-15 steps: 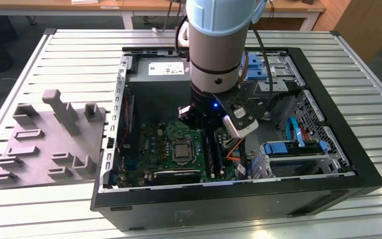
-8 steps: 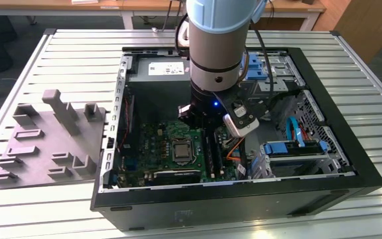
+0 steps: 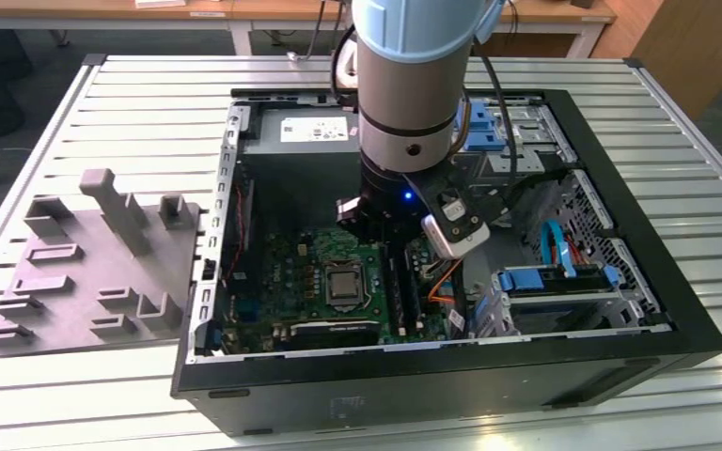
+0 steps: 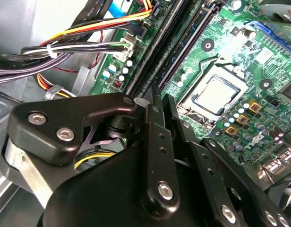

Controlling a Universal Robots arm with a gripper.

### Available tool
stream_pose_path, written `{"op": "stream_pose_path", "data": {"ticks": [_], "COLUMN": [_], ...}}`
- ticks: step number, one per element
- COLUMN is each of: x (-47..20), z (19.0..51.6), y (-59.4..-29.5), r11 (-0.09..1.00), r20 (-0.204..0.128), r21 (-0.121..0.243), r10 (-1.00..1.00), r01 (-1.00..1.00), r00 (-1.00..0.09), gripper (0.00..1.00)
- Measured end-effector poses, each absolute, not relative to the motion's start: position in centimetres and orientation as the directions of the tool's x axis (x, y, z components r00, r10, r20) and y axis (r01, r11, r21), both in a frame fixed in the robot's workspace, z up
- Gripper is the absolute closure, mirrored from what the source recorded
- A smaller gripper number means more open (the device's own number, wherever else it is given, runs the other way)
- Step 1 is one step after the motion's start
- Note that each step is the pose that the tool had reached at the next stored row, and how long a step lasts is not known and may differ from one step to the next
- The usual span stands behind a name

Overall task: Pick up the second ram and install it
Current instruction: 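Insert the second ram into the second slot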

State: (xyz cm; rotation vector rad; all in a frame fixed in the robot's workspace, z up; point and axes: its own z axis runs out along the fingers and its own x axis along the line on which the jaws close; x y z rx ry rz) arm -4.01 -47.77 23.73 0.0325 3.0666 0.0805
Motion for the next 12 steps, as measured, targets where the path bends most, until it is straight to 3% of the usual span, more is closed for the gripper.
{"op": "stream_pose_path", "data": {"ticks": [2, 4, 12], "x": [-4.01, -4.01, -4.01], "z": [23.74, 23.75, 23.78], "y": [-47.77, -47.77, -47.77], "r11": [0.998, 0.998, 0.998], "r20": [-0.073, -0.073, -0.073], "r21": [0.053, 0.053, 0.053], "r10": [0.023, 0.023, 0.023], "r01": [0.019, 0.019, 0.019], "r00": [-0.997, -0.997, -0.997], "gripper": [0.81, 0.89, 0.89]}}
